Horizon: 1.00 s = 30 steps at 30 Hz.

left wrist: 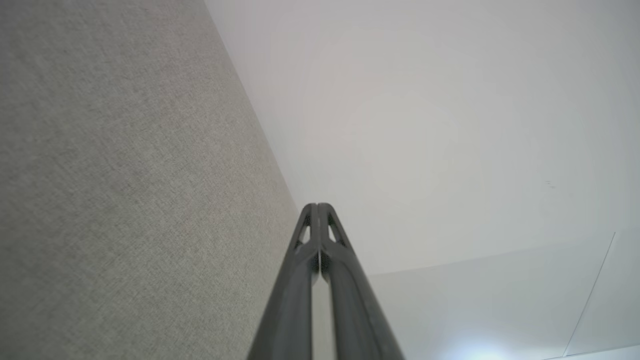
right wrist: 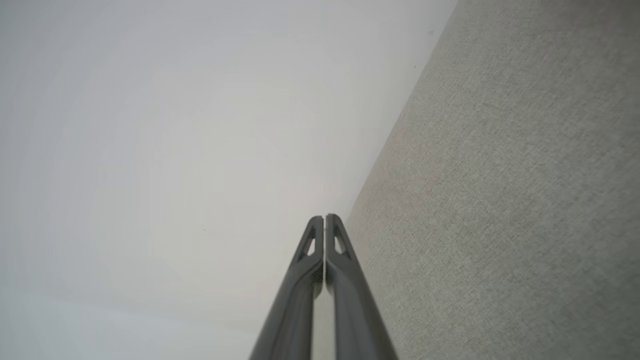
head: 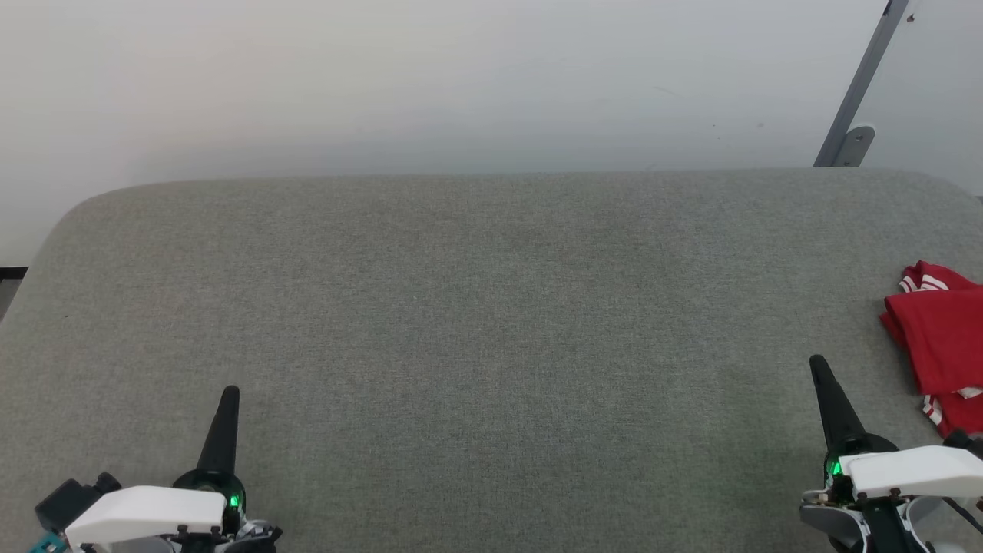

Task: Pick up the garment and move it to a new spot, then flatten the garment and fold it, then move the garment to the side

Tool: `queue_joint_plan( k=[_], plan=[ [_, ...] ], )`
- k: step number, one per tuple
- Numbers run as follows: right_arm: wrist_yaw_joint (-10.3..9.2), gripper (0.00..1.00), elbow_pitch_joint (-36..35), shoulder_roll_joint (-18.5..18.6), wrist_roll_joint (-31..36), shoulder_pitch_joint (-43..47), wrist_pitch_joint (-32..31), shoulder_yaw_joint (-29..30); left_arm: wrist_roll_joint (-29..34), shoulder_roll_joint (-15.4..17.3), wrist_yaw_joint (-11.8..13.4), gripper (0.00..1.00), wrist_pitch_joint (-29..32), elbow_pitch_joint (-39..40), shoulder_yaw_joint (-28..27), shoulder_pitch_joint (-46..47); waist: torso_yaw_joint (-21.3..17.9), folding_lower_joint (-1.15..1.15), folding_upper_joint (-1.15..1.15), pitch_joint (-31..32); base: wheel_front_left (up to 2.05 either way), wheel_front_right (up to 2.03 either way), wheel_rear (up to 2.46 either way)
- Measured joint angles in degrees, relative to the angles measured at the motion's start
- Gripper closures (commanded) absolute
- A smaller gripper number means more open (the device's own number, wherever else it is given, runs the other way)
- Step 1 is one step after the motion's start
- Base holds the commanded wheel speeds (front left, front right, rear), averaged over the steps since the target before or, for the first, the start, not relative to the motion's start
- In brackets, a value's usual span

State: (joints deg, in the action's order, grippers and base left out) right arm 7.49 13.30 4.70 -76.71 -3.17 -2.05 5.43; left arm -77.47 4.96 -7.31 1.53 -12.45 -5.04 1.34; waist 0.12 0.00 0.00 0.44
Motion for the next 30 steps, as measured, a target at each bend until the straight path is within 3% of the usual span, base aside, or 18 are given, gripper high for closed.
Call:
queue_joint_plan(
  k=[30],
  plan=[
    [0.0,1.0,0.5,-1.3,-11.7,-2.1,-3.5,0.8,-11.5,-1.4,0.0,1.0,3.5,-1.3,-0.7,3.3,-0.1,0.0,0.0,-0.5,0.0,0.0,0.0]
  ],
)
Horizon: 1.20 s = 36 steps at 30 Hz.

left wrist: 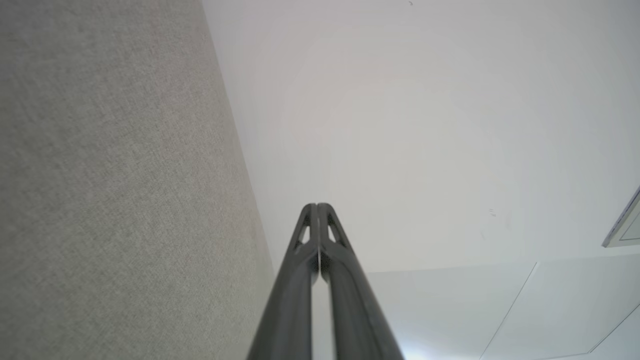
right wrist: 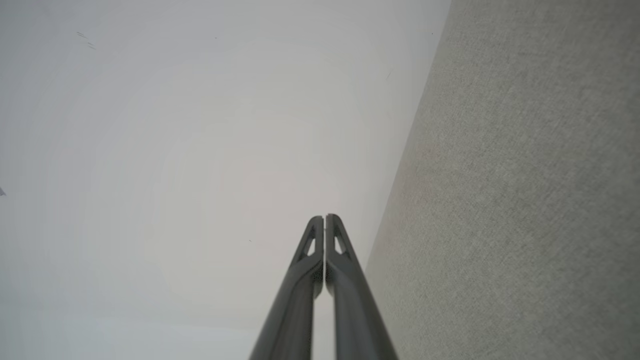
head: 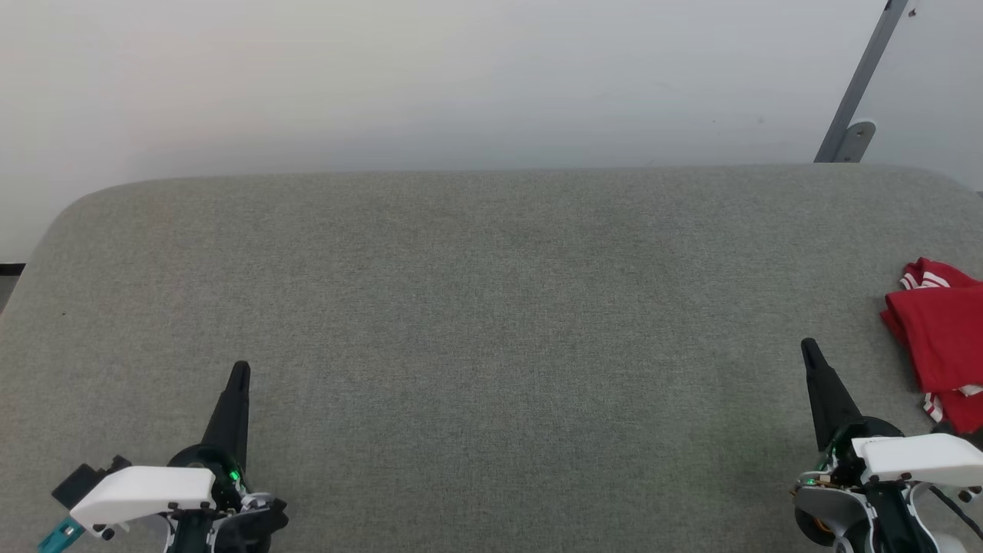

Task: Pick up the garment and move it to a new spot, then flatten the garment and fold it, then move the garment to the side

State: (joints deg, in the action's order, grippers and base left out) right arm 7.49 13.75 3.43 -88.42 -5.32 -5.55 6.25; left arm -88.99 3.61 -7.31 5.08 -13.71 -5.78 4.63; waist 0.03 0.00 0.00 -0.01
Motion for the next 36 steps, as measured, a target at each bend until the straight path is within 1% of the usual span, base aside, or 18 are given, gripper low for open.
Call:
queue_joint_plan(
  k=[10,36],
  plan=[
    [0.0,1.0,0.2,-0.5,-3.7,-0.7,-1.0,0.3,-3.6,-0.4,0.0,1.0,1.1,-0.4,-0.2,1.2,0.0,0.0,0.0,-0.2,0.0,0.0,0.0],
    [0.0,1.0,0.2,-0.6,-3.8,-0.8,-1.1,0.4,-3.7,-0.5,0.0,1.0,1.2,-0.4,-0.4,1.3,0.0,0.0,0.0,-0.2,0.0,0.0,0.0]
  ],
)
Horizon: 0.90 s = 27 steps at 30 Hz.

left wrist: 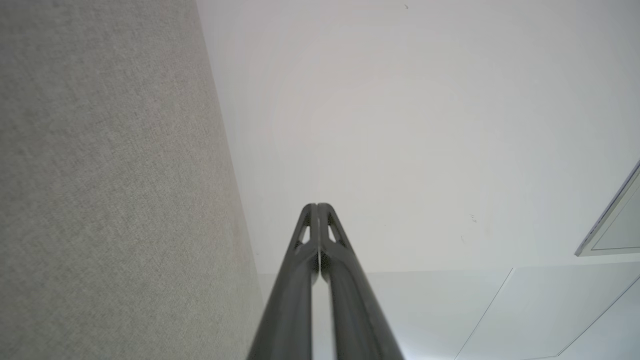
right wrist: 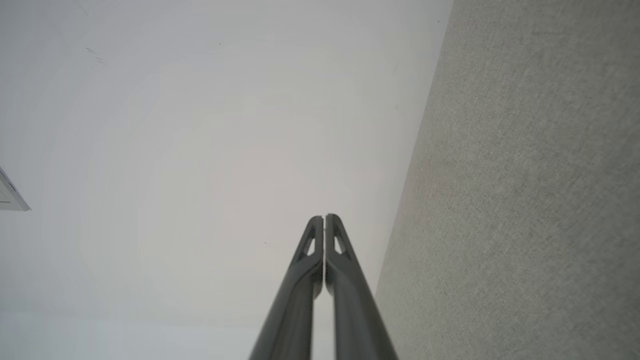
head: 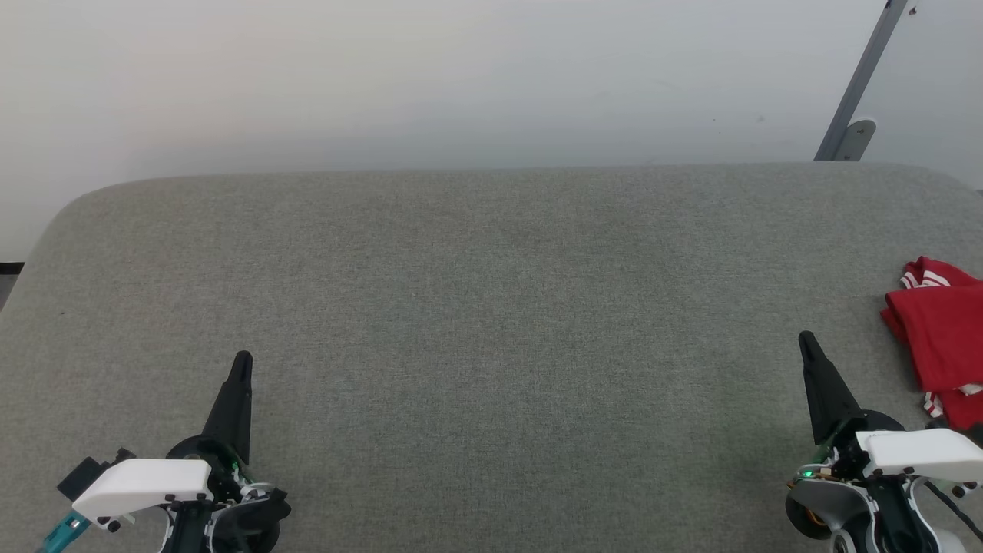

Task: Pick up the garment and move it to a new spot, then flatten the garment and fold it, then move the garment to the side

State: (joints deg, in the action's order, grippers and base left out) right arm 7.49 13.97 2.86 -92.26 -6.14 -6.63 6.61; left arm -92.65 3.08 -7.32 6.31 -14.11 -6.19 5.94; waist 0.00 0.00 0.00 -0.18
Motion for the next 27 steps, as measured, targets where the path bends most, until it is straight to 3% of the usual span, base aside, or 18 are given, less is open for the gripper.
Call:
queue_joint_plan(
  k=[27],
  plan=[
    [0.0,1.0,0.0,0.0,0.0,0.0,0.0,0.0,0.0,-0.1,0.0,1.0,0.1,0.0,-0.1,0.0,0.0,0.0,0.0,0.0,0.0,0.0,0.0]
  ],
)
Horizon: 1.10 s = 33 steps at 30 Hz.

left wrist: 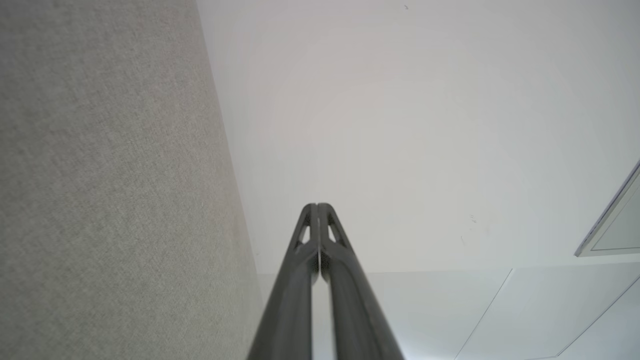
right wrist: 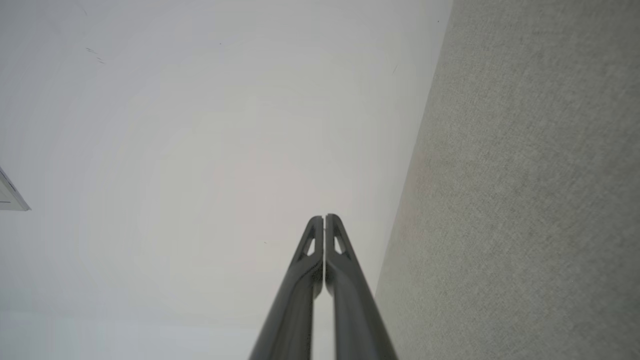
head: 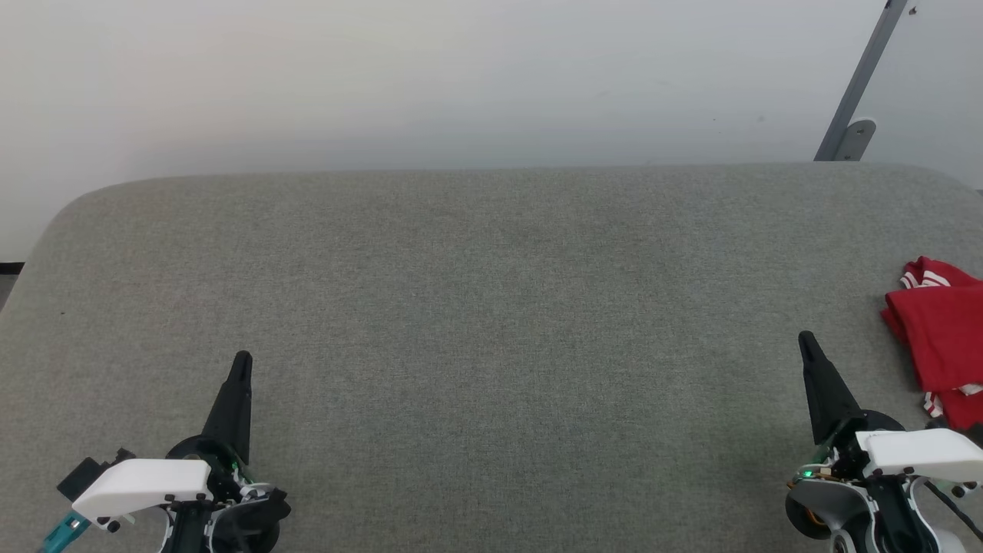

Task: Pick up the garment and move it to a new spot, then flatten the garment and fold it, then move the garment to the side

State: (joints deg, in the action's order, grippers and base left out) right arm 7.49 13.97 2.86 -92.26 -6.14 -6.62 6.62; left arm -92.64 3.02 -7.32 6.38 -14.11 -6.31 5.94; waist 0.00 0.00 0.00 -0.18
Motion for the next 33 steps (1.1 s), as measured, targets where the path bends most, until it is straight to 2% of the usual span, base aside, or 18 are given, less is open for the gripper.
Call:
queue_joint_plan(
  k=[33],
  plan=[
    [0.0,1.0,0.0,0.0,0.0,0.0,0.0,0.0,0.1,-0.1,0.0,1.0,0.2,0.0,-0.1,0.0,0.0,0.0,0.0,0.0,0.0,0.0,0.0]
  ],
)
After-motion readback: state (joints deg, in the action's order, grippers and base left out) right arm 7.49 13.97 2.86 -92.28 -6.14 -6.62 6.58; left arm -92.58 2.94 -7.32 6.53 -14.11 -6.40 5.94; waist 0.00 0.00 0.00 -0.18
